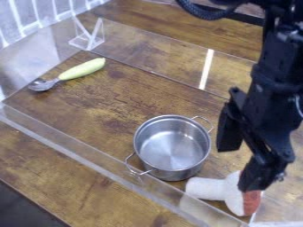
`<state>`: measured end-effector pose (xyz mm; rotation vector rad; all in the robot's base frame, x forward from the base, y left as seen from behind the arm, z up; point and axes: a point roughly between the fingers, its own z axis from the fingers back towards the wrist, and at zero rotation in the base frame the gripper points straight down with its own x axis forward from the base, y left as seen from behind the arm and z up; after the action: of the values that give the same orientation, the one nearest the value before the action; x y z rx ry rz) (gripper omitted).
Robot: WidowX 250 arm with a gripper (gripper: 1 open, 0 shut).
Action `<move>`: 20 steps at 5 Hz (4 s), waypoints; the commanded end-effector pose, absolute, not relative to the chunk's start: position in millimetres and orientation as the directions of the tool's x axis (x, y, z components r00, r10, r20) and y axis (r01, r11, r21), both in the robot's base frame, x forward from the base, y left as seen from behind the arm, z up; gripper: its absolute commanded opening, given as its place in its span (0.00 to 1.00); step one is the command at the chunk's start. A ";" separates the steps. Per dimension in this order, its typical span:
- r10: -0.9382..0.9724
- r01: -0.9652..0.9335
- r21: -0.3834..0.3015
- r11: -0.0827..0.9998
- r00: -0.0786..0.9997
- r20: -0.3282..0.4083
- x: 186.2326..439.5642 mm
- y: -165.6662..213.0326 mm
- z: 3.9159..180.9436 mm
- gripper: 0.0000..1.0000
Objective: Put the mushroom in the silver pot
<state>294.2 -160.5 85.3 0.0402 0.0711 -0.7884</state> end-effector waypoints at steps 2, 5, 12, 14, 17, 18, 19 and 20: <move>-0.700 0.700 0.016 0.714 0.714 -0.020 316.7 -151.0 90.2 1.00; -0.691 0.691 0.006 0.723 0.723 0.000 333.6 -149.7 71.3 1.00; -0.633 0.633 -0.006 0.774 0.774 -0.009 347.9 -134.9 32.6 1.00; -0.662 0.662 0.007 0.749 0.749 0.012 343.9 -137.0 28.5 1.00; -0.804 0.801 0.074 0.594 0.590 0.076 327.4 -123.4 38.1 1.00; -0.815 0.809 0.094 0.580 0.573 0.088 333.8 -126.1 43.3 1.00; -0.827 0.819 0.114 0.562 0.553 0.102 339.2 -129.2 48.3 1.00; -0.812 0.802 0.128 0.583 0.572 0.112 338.5 -125.8 36.8 1.00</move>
<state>336.7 -130.4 37.4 0.0473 -0.1529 -0.9447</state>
